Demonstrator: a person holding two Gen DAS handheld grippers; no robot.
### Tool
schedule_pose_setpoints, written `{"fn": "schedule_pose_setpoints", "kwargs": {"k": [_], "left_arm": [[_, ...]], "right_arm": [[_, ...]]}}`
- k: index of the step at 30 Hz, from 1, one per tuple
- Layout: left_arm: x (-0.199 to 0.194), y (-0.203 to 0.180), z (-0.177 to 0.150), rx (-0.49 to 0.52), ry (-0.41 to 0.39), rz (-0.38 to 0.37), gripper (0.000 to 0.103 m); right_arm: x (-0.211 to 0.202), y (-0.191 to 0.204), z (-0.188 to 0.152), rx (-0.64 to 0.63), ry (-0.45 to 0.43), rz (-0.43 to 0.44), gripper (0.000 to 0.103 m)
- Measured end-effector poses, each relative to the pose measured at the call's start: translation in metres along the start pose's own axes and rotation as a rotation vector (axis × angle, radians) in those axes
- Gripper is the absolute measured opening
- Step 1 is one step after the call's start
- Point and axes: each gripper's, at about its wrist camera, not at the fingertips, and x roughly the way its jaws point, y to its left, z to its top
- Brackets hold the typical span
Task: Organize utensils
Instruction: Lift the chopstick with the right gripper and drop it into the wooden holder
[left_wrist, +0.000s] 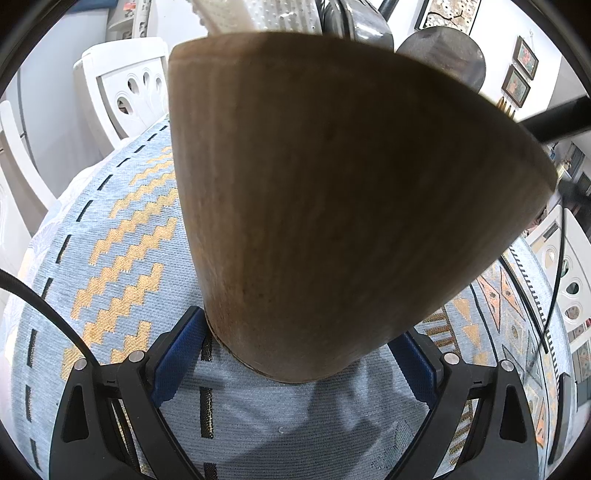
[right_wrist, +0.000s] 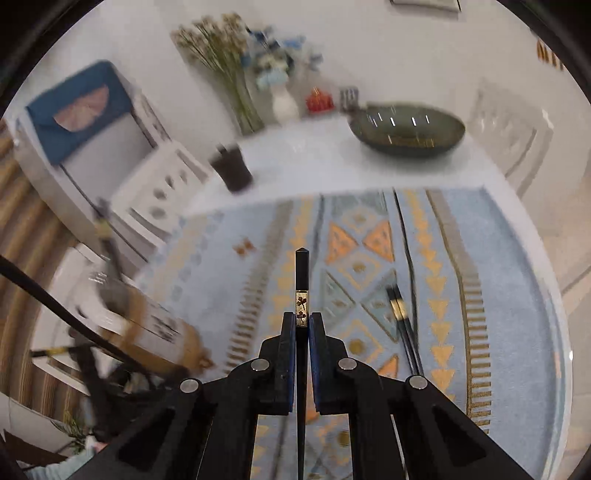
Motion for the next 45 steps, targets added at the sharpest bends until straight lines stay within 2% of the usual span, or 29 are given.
{"fn": "schedule_pose_setpoints", "kwargs": {"k": [4, 9, 13, 16, 19, 25, 34, 42, 45], "left_arm": [[0.0, 0.0, 0.0, 0.001, 0.0, 0.001, 0.096], [0.0, 0.0, 0.0, 0.001, 0.0, 0.002, 0.096], [-0.001, -0.001, 0.0, 0.001, 0.0, 0.003, 0.096], [-0.001, 0.0, 0.001, 0.001, 0.0, 0.003, 0.096], [-0.002, 0.0, 0.001, 0.001, -0.001, 0.003, 0.096], [-0.004, 0.003, 0.001, -0.005, -0.003, -0.003, 0.096], [-0.004, 0.005, 0.001, -0.006, -0.004, -0.005, 0.096], [-0.005, 0.007, 0.001, -0.007, -0.004, -0.006, 0.096], [-0.005, 0.007, 0.001, -0.007, -0.004, -0.005, 0.096]], "right_arm": [[-0.027, 0.031, 0.021, -0.052, -0.094, 0.019, 0.006], [-0.066, 0.07, 0.054, -0.082, -0.255, 0.079, 0.006], [-0.102, 0.104, 0.079, -0.086, -0.409, 0.159, 0.006], [-0.116, 0.129, 0.09, -0.104, -0.462, 0.233, 0.006], [-0.114, 0.152, 0.091, -0.154, -0.456, 0.269, 0.006], [-0.087, 0.181, 0.074, -0.213, -0.38, 0.281, 0.006], [-0.05, 0.194, 0.054, -0.285, -0.303, 0.244, 0.006], [-0.039, 0.196, 0.057, -0.291, -0.242, 0.252, 0.007], [-0.034, 0.193, 0.061, -0.274, -0.192, 0.265, 0.015]]}}
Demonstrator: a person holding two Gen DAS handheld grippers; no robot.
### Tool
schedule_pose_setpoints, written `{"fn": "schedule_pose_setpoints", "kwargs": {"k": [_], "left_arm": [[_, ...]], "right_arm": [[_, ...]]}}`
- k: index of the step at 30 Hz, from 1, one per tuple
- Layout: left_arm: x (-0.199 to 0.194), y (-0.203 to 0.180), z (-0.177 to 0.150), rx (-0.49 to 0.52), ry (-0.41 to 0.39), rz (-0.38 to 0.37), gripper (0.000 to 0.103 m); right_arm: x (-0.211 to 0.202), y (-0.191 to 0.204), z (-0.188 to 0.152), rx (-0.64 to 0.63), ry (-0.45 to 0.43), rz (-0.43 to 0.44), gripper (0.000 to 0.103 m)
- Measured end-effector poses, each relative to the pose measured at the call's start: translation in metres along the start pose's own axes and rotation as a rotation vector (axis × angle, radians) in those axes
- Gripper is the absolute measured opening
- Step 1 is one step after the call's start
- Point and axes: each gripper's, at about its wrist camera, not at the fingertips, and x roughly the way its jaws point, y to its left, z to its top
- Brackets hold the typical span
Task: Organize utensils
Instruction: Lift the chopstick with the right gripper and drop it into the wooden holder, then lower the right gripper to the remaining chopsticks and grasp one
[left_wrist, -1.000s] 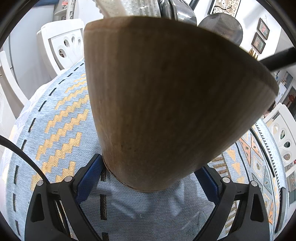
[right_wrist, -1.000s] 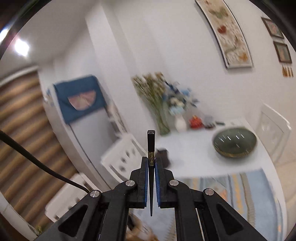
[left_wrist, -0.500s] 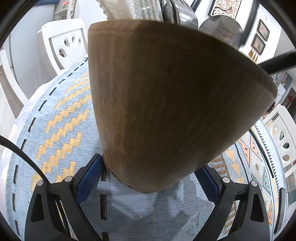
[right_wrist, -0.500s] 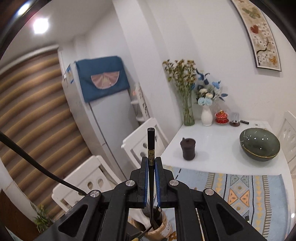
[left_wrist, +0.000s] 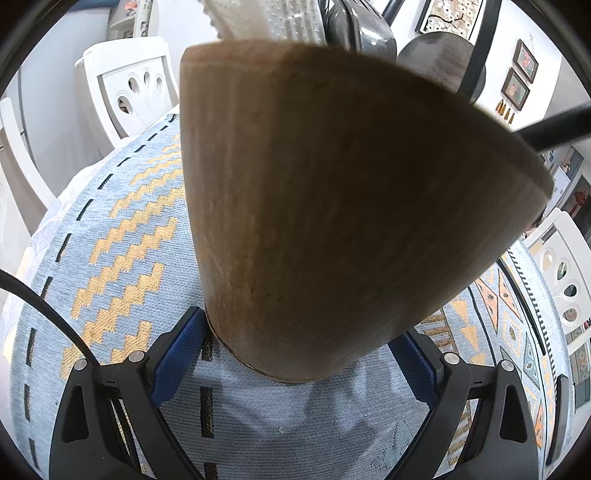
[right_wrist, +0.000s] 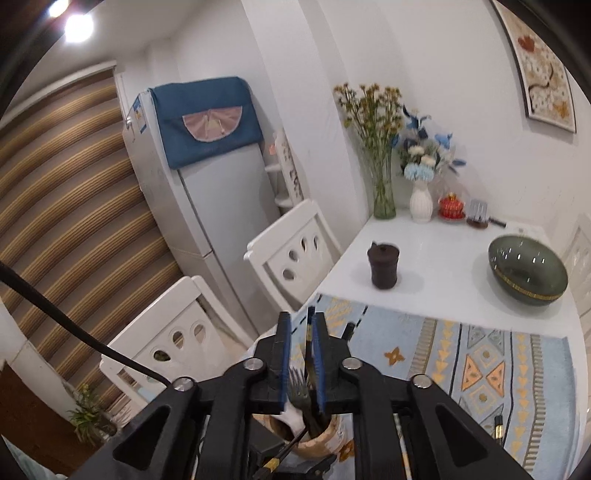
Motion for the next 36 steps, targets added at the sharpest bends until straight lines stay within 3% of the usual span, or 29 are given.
{"fn": "schedule_pose_setpoints", "kwargs": {"k": [6, 10, 17, 24, 28, 31, 33, 36], "left_arm": [[0.0, 0.001, 0.0, 0.0, 0.0, 0.0, 0.096], [0.0, 0.001, 0.0, 0.0, 0.0, 0.0, 0.096], [0.0, 0.001, 0.0, 0.0, 0.0, 0.0, 0.096], [0.0, 0.0, 0.0, 0.0, 0.0, 0.001, 0.096], [0.0, 0.0, 0.0, 0.0, 0.0, 0.001, 0.096], [0.0, 0.001, 0.0, 0.001, 0.001, 0.001, 0.096], [0.0, 0.001, 0.0, 0.0, 0.001, 0.001, 0.096], [0.0, 0.002, 0.0, 0.001, 0.001, 0.002, 0.096]], "right_arm": [[-0.015, -0.015, 0.005, 0.045, -0.046, -0.015, 0.026], [-0.032, -0.033, 0.008, 0.1, -0.097, -0.034, 0.048], [-0.055, -0.068, 0.006, 0.142, -0.125, -0.139, 0.049], [-0.071, -0.134, -0.013, 0.31, -0.101, -0.271, 0.049], [-0.067, -0.17, -0.03, 0.385, -0.031, -0.349, 0.049], [-0.049, -0.201, -0.057, 0.435, 0.095, -0.422, 0.049], [-0.034, -0.219, -0.078, 0.47, 0.168, -0.405, 0.048], [-0.009, -0.245, -0.118, 0.534, 0.295, -0.352, 0.03]]}}
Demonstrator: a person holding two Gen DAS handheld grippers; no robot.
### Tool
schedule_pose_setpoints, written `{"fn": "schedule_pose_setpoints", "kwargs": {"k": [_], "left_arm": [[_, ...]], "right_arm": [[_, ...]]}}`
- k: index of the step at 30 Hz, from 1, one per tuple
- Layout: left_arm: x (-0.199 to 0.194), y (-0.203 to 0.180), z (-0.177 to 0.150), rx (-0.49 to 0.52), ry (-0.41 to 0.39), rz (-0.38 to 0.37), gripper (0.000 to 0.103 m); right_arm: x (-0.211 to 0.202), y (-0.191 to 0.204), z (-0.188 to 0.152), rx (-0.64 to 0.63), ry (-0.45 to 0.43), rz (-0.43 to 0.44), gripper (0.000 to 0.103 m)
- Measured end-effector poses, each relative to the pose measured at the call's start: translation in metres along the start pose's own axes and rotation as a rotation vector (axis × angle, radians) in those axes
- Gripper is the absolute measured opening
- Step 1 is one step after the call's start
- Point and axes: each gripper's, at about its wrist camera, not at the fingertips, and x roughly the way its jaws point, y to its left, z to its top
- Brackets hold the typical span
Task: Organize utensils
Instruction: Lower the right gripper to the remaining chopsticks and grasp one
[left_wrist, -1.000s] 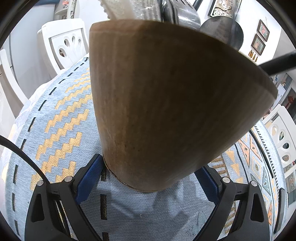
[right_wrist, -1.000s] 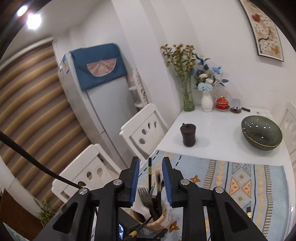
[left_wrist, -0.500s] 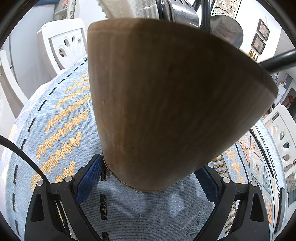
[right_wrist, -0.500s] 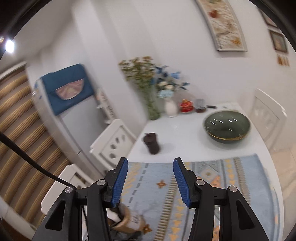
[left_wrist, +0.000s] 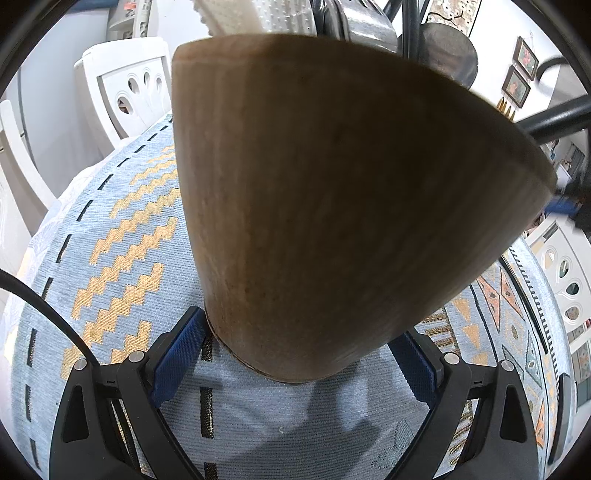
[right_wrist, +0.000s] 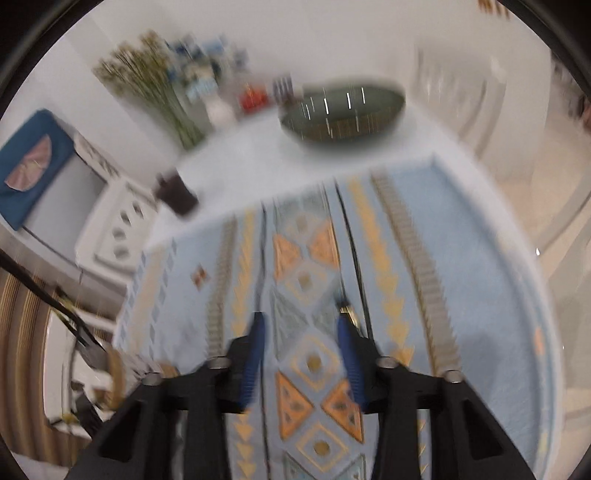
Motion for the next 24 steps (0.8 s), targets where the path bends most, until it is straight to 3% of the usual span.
{"fn": "schedule_pose_setpoints", "kwargs": {"k": [5, 17, 24], "left_arm": [[0.0, 0.001, 0.0, 0.002, 0.001, 0.003, 0.096], [0.0, 0.004, 0.0, 0.004, 0.003, 0.005, 0.096], [0.0, 0.005, 0.0, 0.003, 0.002, 0.003, 0.096]], "right_arm": [[0.049, -0.03, -0.026, 0.01, 0.146, -0.055, 0.028], [0.072, -0.035, -0.027, -0.043, 0.156, -0.133, 0.028], [0.083, -0.029, -0.031, -0.141, 0.23, -0.213, 0.028]]}}
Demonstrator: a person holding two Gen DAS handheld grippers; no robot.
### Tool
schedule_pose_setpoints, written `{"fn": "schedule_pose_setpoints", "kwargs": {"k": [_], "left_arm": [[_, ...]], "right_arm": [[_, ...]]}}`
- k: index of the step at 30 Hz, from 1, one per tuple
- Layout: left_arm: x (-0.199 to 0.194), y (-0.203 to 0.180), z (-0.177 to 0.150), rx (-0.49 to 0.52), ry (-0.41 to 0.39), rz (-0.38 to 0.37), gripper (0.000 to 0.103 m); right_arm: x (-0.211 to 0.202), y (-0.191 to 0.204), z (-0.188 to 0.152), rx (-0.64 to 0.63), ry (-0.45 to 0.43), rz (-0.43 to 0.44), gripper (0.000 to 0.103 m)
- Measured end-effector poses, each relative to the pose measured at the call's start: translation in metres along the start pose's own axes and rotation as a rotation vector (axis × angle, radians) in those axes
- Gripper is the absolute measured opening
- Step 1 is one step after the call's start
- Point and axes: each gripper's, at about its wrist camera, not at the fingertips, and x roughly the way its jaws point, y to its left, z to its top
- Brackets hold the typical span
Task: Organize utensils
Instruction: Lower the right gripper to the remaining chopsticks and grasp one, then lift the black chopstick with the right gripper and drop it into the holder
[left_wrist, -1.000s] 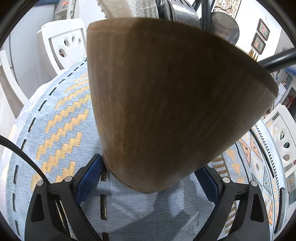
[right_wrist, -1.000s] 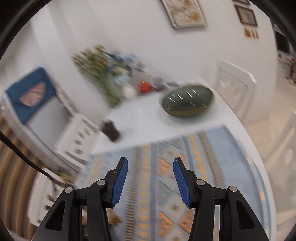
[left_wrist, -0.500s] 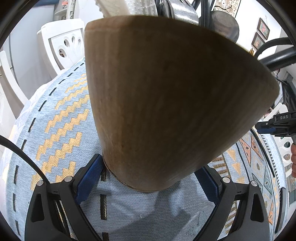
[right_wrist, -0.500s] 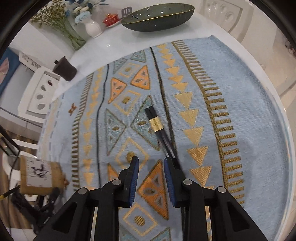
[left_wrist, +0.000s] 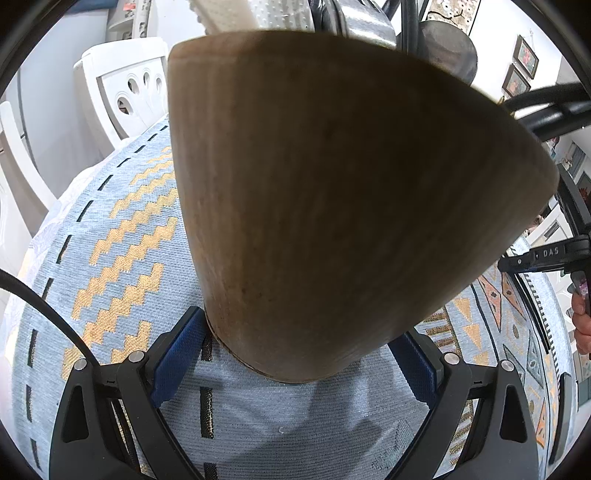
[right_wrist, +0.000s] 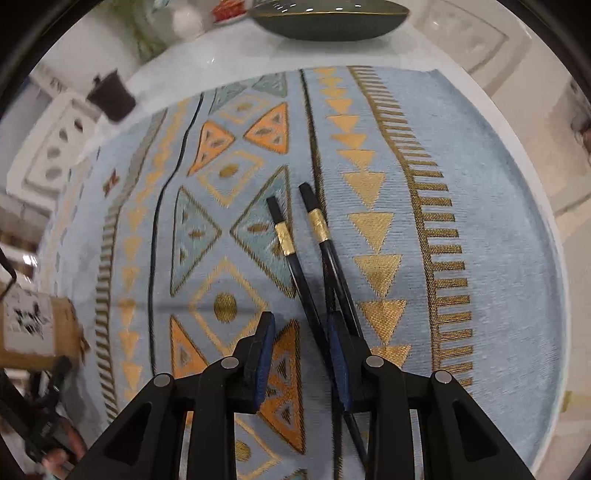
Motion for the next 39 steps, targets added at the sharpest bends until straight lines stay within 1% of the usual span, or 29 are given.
{"fn": "schedule_pose_setpoints", "kwargs": {"k": [3, 5, 6, 7, 8, 10, 12, 13, 14, 15, 18, 21, 24, 25, 30, 31, 32, 34, 36, 39], "left_arm": [[-0.001, -0.004, 0.001, 0.001, 0.0, 0.001, 0.096], [-0.002, -0.002, 0.001, 0.001, 0.0, 0.0, 0.096], [-0.002, -0.003, 0.001, 0.001, 0.0, 0.0, 0.096], [-0.001, -0.004, 0.001, 0.001, 0.0, 0.001, 0.096], [-0.001, -0.003, 0.001, 0.001, 0.0, 0.001, 0.096], [-0.001, -0.004, 0.001, 0.001, 0.0, 0.001, 0.096], [-0.001, -0.004, 0.001, 0.002, 0.0, 0.001, 0.096], [-0.001, -0.004, 0.001, 0.002, 0.0, 0.002, 0.096], [-0.002, -0.004, 0.001, 0.002, 0.0, 0.002, 0.096], [-0.002, -0.003, 0.001, 0.003, 0.001, 0.002, 0.096], [-0.001, -0.005, 0.001, 0.003, 0.001, 0.003, 0.096], [-0.002, -0.004, 0.001, 0.004, 0.001, 0.004, 0.096], [0.0, -0.005, 0.002, 0.006, 0.003, 0.006, 0.096], [0.001, -0.006, 0.002, 0.007, 0.003, 0.007, 0.096], [0.001, -0.006, 0.003, 0.009, 0.004, 0.009, 0.096], [0.001, -0.006, 0.003, 0.01, 0.004, 0.01, 0.096], [0.003, -0.01, 0.002, 0.01, 0.005, 0.011, 0.096], [0.003, -0.011, 0.002, 0.011, 0.005, 0.011, 0.096], [0.003, -0.011, 0.002, 0.011, 0.005, 0.012, 0.096], [0.003, -0.011, 0.002, 0.011, 0.005, 0.011, 0.096]], "right_arm": [[0.003, 0.011, 0.001, -0.076, 0.012, -0.073, 0.029], [0.004, 0.017, 0.002, -0.099, 0.004, -0.104, 0.028], [0.003, 0.02, 0.0, -0.118, -0.014, -0.12, 0.026], [0.003, 0.025, -0.001, -0.14, -0.029, -0.121, 0.016], [0.003, 0.03, -0.005, -0.167, -0.044, -0.118, 0.009], [0.002, 0.032, -0.01, -0.179, -0.066, -0.134, 0.009], [-0.001, 0.03, -0.01, -0.145, -0.079, -0.1, 0.007], [-0.006, 0.027, -0.013, -0.12, -0.095, -0.043, 0.006], [-0.016, 0.021, -0.017, -0.093, -0.134, 0.037, 0.006], [-0.019, 0.023, -0.017, -0.086, -0.157, 0.052, 0.005], [-0.045, 0.016, -0.026, -0.079, -0.216, 0.064, 0.005], [-0.082, 0.015, -0.037, -0.073, -0.295, 0.083, 0.005], [-0.116, 0.023, -0.049, -0.093, -0.38, 0.026, 0.005], [-0.123, 0.023, -0.05, -0.094, -0.4, 0.026, 0.005], [-0.177, 0.034, -0.051, -0.074, -0.534, 0.083, 0.005], [-0.192, 0.038, -0.049, -0.067, -0.571, 0.109, 0.005], [-0.199, 0.041, -0.047, -0.064, -0.59, 0.126, 0.005], [-0.222, 0.051, -0.039, -0.059, -0.648, 0.195, 0.006], [-0.244, 0.067, -0.031, -0.06, -0.71, 0.284, 0.006], [-0.268, 0.089, -0.023, -0.075, -0.781, 0.358, 0.006]]}}
